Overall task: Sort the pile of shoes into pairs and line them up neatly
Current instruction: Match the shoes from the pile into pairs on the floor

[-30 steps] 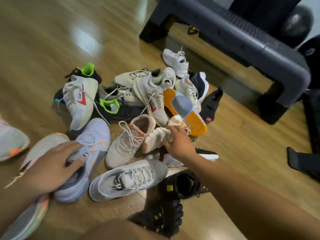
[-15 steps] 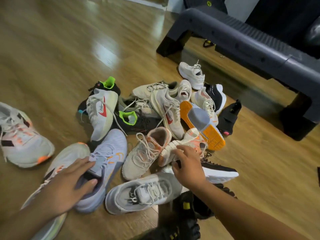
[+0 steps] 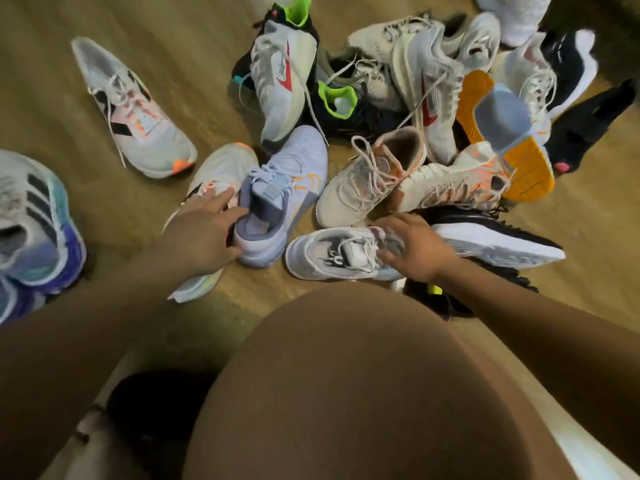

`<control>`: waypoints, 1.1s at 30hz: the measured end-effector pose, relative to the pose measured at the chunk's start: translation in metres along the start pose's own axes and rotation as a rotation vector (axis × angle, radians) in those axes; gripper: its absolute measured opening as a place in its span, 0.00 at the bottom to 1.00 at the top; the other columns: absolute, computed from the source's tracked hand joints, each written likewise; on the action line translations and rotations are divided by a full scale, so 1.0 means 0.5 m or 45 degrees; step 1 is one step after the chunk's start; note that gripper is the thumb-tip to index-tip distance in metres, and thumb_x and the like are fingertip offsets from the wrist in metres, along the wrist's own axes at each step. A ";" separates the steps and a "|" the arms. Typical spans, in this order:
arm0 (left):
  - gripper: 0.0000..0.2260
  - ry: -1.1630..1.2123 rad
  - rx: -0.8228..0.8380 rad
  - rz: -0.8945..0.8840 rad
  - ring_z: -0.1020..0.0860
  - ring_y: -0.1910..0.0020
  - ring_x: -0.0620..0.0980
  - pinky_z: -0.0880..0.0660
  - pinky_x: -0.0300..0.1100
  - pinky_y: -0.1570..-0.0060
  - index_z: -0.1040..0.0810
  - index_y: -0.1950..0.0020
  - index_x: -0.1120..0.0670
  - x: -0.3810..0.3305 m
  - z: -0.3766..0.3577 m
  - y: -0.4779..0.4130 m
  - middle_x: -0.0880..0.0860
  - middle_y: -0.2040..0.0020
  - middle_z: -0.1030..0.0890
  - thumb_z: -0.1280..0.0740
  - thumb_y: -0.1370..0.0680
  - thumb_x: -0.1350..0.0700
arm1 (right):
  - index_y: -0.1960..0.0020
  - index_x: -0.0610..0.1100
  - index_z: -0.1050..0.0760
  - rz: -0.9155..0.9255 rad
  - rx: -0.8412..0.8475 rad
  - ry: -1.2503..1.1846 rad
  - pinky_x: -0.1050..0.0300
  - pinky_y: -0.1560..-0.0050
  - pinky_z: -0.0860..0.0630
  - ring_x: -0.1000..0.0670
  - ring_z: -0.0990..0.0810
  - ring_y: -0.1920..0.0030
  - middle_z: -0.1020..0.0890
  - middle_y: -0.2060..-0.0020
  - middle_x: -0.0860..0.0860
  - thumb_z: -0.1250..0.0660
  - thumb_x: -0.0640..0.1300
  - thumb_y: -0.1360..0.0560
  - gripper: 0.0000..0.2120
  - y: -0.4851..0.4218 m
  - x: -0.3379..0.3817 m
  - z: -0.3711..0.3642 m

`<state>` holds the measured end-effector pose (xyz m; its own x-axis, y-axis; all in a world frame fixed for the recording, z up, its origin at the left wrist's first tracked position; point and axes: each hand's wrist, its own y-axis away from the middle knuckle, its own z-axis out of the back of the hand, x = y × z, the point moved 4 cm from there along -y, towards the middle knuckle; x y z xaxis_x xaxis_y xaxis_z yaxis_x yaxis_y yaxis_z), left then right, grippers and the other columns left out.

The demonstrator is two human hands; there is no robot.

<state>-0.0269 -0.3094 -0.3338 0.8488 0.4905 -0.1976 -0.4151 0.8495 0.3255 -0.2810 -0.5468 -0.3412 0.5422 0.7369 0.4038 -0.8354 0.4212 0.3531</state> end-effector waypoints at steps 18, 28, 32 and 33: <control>0.32 -0.182 0.175 0.088 0.23 0.45 0.57 0.28 0.44 0.48 0.35 0.26 0.38 -0.005 0.030 -0.022 0.55 0.37 0.29 0.29 0.29 0.43 | 0.45 0.47 0.23 -0.880 -0.471 -0.483 0.43 0.46 0.21 0.43 0.19 0.49 0.17 0.50 0.46 0.25 0.50 0.35 0.20 -0.032 -0.228 0.159; 0.39 0.073 0.407 0.174 0.27 0.38 0.57 0.32 0.44 0.45 0.46 0.22 0.40 0.002 0.007 -0.018 0.59 0.40 0.26 0.29 0.28 0.41 | 0.42 0.45 0.32 -0.370 -0.460 0.289 0.49 0.61 0.24 0.39 0.23 0.58 0.21 0.57 0.44 0.32 0.50 0.28 0.18 -0.056 -0.065 0.243; 0.40 0.173 0.327 0.171 0.26 0.40 0.58 0.31 0.45 0.44 0.39 0.23 0.46 -0.004 0.016 -0.013 0.60 0.43 0.23 0.32 0.33 0.40 | 0.35 0.45 0.41 -0.266 -0.107 0.360 0.50 0.61 0.26 0.38 0.23 0.59 0.23 0.57 0.41 0.32 0.47 0.30 0.28 -0.115 0.008 0.200; 0.40 0.170 0.329 0.159 0.26 0.40 0.57 0.31 0.45 0.44 0.39 0.23 0.46 -0.008 0.018 -0.010 0.59 0.43 0.23 0.33 0.33 0.40 | 0.31 0.47 0.46 -0.263 -0.023 0.357 0.50 0.61 0.25 0.39 0.23 0.61 0.23 0.56 0.42 0.32 0.46 0.31 0.34 -0.127 0.022 0.170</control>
<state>-0.0253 -0.3174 -0.3262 0.7389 0.6236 -0.2552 -0.4019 0.7119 0.5759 -0.2143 -0.6106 -0.2875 0.6561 0.7508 0.0766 -0.7135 0.5840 0.3872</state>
